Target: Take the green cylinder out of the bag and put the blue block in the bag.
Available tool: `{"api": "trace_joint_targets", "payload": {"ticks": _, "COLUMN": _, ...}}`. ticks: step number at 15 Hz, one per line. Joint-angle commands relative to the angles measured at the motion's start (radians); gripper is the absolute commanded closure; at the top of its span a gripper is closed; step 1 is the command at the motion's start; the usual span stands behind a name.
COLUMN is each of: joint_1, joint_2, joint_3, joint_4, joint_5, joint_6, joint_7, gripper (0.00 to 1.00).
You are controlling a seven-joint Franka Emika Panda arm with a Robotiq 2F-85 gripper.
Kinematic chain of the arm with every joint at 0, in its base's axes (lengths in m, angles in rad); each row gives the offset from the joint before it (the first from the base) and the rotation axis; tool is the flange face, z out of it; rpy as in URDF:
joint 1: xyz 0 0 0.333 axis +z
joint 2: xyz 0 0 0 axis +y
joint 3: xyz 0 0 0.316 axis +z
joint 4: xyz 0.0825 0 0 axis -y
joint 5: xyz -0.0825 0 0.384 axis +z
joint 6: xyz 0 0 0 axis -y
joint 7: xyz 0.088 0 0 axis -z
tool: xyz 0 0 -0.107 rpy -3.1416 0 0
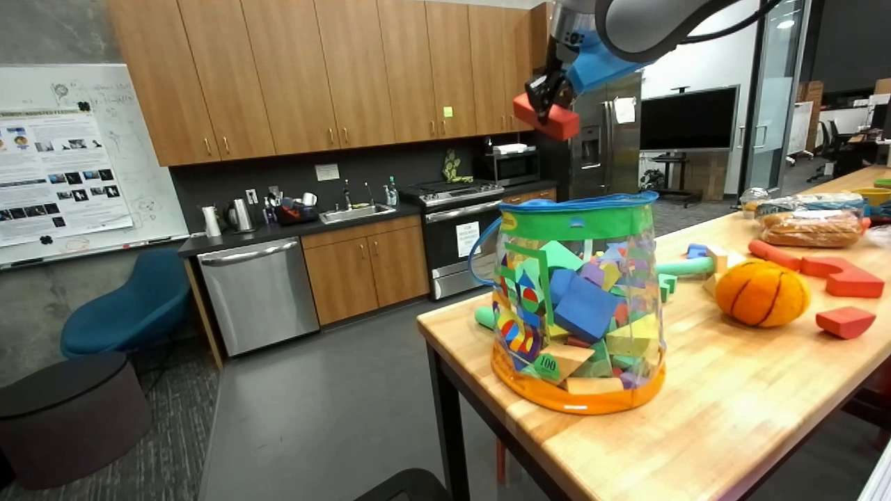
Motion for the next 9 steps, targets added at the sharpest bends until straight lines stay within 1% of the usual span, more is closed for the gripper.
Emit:
{"api": "trace_joint_targets", "payload": {"ticks": 1, "joint_1": 0.02, "joint_2": -0.015, "joint_3": 0.036, "joint_4": -0.037, "joint_5": -0.037, "joint_6": 0.011, "joint_7": -0.024, "gripper": 0.82}}
{"api": "trace_joint_targets", "payload": {"ticks": 5, "joint_1": 0.041, "joint_2": -0.02, "joint_3": 0.05, "joint_4": -0.064, "joint_5": -0.033, "joint_6": 0.01, "joint_7": -0.026, "gripper": 0.82}}
{"api": "trace_joint_targets", "payload": {"ticks": 6, "joint_1": 0.043, "joint_2": -0.02, "joint_3": 0.049, "joint_4": -0.07, "joint_5": -0.031, "joint_6": 0.009, "joint_7": -0.026, "gripper": 0.32}}
{"api": "trace_joint_targets", "payload": {"ticks": 7, "joint_1": 0.04, "joint_2": 0.001, "joint_3": 0.051, "joint_4": -0.046, "joint_5": -0.02, "joint_6": -0.003, "joint_7": -0.012, "gripper": 0.56}}
{"api": "trace_joint_targets", "payload": {"ticks": 9, "joint_1": 0.041, "joint_2": 0.001, "joint_3": 0.051, "joint_4": -0.054, "joint_5": -0.019, "joint_6": -0.002, "joint_7": -0.012, "gripper": 0.46}}
